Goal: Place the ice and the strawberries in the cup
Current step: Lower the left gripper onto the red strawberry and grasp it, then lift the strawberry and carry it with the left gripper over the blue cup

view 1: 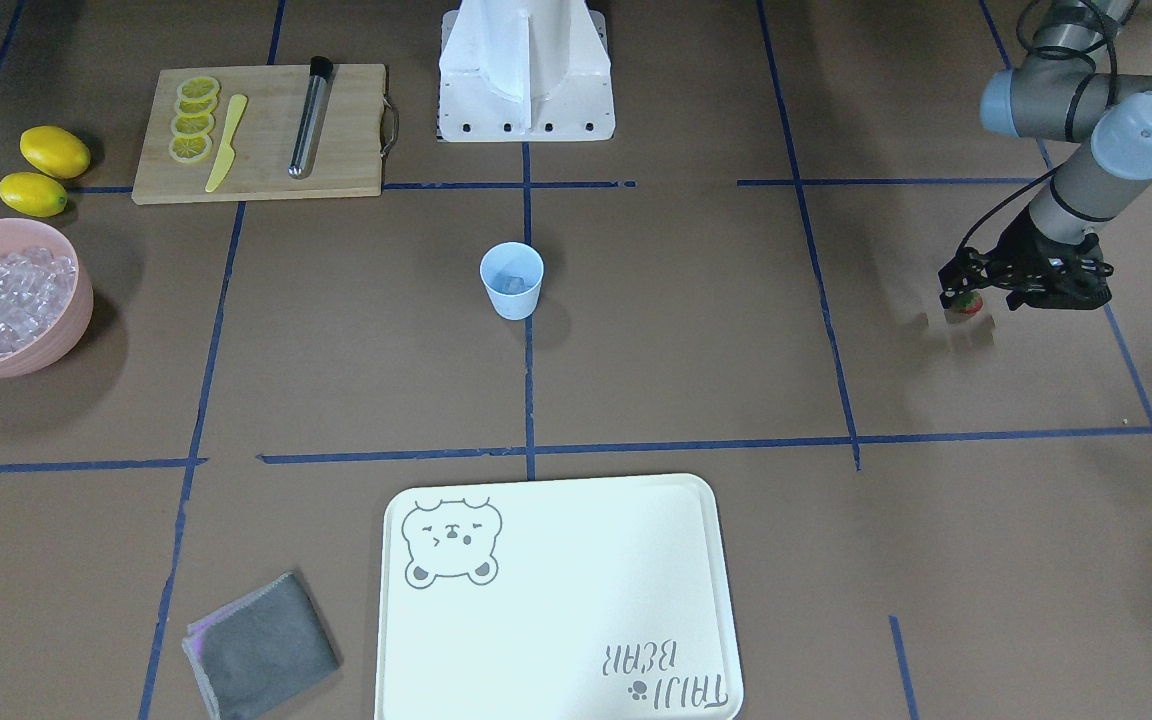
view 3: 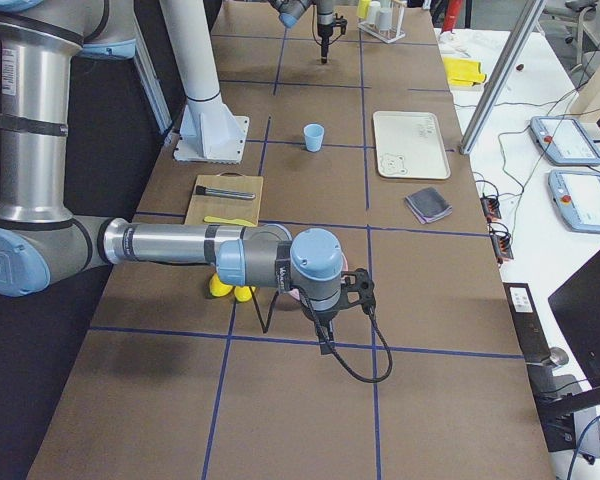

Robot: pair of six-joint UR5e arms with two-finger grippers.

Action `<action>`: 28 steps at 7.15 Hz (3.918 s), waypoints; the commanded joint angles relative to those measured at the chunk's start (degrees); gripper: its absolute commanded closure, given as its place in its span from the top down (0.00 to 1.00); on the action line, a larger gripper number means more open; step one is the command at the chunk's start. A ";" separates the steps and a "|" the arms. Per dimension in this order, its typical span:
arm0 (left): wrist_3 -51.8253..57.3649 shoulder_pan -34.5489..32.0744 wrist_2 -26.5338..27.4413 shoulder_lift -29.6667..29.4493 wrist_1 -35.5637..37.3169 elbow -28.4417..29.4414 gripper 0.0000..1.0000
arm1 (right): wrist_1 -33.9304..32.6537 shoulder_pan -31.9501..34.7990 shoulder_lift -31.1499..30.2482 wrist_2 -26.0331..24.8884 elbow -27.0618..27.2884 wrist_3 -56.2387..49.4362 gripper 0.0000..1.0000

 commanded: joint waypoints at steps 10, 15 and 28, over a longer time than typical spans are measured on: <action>0.43 -6.73 -6.32 0.28 13.17 -14.80 0.00 | 0.00 0.00 0.09 0.09 0.22 0.44 1.00; 8.60 -7.36 -5.71 -14.86 44.27 -26.00 0.01 | 0.00 0.00 0.09 0.09 0.22 0.35 1.00; -23.46 22.50 13.87 -59.75 50.86 4.39 0.03 | 0.00 0.00 0.09 0.35 0.40 0.53 1.00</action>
